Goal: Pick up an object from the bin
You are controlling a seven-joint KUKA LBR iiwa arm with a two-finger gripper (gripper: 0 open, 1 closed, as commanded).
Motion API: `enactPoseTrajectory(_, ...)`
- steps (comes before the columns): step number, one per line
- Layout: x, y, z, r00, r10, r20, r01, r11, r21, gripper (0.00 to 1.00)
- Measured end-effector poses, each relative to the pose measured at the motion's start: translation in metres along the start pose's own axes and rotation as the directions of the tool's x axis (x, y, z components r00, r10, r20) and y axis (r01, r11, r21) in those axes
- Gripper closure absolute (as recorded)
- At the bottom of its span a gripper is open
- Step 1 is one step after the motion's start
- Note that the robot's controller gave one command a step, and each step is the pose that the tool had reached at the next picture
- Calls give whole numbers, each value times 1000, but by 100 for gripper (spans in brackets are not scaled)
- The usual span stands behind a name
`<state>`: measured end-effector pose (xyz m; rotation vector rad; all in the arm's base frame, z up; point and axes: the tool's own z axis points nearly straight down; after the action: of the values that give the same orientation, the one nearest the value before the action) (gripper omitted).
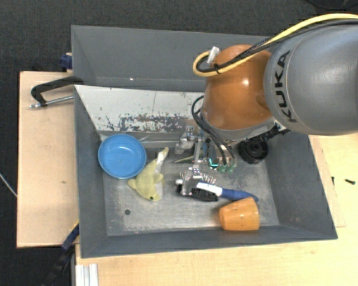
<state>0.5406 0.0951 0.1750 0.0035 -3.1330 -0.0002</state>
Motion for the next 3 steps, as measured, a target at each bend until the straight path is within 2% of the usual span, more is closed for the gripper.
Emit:
enactPoseTrajectory(1, -3, -74, 101, 985, 170, 7, -170, 985, -9, 0)
enactPoseTrajectory(2, 16, -64, 73, 966, 260, 9, -260, 966, -4, 0)
enactPoseTrajectory(3, 23, -63, 74, 920, 391, 8, -391, 920, -5, 0)
